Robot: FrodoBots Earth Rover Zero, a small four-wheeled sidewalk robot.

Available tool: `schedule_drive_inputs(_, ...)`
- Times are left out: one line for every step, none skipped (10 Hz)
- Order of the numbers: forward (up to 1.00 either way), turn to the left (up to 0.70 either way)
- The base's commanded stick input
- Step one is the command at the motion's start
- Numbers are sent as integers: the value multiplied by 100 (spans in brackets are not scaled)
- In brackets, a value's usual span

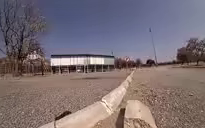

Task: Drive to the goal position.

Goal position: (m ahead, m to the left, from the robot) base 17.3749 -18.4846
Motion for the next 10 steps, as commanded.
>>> schedule_drive_inputs(6,0)
schedule_drive_inputs(5,0)
schedule_drive_inputs(4,0)
schedule_drive_inputs(4,0)
schedule_drive_inputs(2,0)
schedule_drive_inputs(0,0)
schedule_drive_inputs(-3,0)
schedule_drive_inputs(-20,0)
schedule_drive_inputs(-58,0)
schedule_drive_inputs(-70,0)
